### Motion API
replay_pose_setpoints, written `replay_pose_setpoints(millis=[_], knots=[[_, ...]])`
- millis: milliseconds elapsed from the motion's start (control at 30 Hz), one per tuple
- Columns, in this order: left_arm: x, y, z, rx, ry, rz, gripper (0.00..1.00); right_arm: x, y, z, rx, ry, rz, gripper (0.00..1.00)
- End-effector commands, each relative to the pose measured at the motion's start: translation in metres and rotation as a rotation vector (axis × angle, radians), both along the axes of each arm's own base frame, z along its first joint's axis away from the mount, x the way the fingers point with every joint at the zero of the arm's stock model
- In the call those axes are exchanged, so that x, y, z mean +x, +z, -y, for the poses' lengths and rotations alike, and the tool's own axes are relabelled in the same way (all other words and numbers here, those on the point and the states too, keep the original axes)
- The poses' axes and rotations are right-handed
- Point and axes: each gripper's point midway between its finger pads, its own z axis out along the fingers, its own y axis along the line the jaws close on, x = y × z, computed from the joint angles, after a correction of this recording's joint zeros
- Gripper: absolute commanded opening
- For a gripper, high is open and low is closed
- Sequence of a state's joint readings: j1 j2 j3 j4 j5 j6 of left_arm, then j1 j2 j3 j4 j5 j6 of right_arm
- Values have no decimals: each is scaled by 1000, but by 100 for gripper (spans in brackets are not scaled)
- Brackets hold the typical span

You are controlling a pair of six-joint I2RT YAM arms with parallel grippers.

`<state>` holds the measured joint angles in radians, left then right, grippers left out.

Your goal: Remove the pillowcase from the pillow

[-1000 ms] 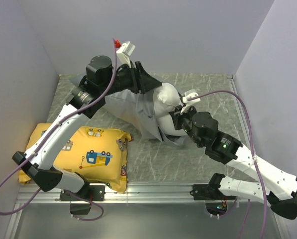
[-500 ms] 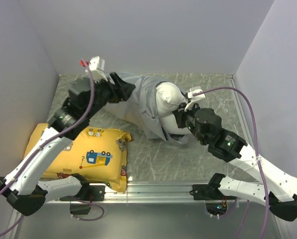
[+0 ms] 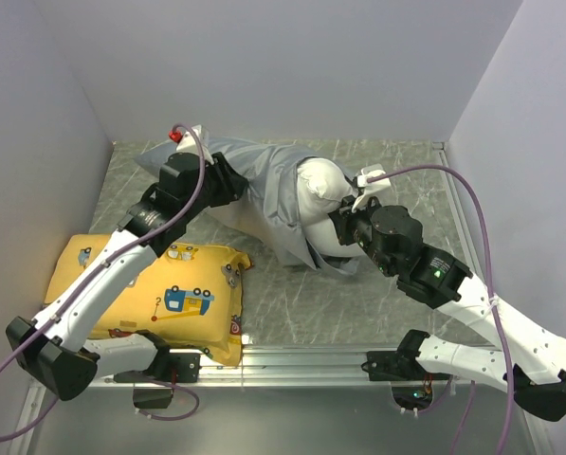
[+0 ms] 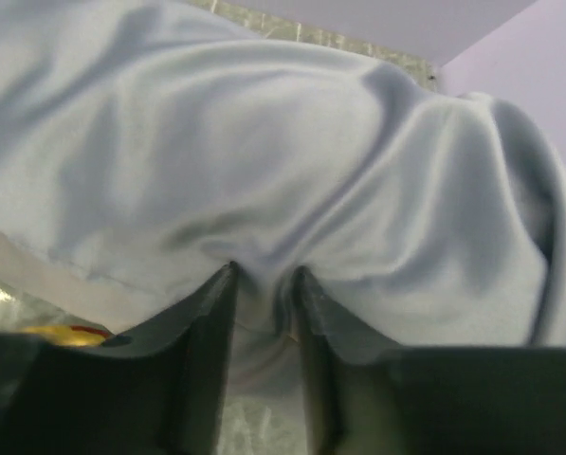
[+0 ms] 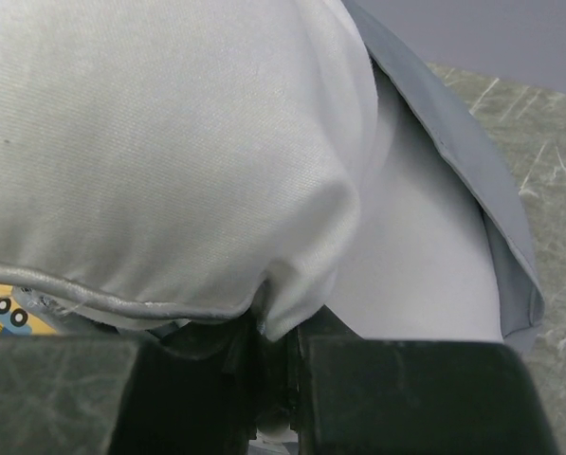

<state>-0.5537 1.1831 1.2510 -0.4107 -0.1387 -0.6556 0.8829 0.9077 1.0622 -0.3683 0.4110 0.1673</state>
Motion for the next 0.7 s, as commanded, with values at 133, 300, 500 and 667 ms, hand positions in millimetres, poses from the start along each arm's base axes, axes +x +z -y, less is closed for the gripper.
replay_pose_setpoints(millis=[133, 300, 500, 667], knots=[[25, 8, -7, -7, 33, 32, 0, 1, 72, 8, 178, -37, 129, 0], [50, 13, -39, 3, 150, 48, 1, 1, 83, 16, 196, -63, 144, 0], [106, 16, -123, 49, 416, 41, 1, -1, 94, 40, 237, -135, 145, 0], [148, -3, -207, 94, 650, -19, 0, -8, 102, 64, 267, -188, 151, 0]])
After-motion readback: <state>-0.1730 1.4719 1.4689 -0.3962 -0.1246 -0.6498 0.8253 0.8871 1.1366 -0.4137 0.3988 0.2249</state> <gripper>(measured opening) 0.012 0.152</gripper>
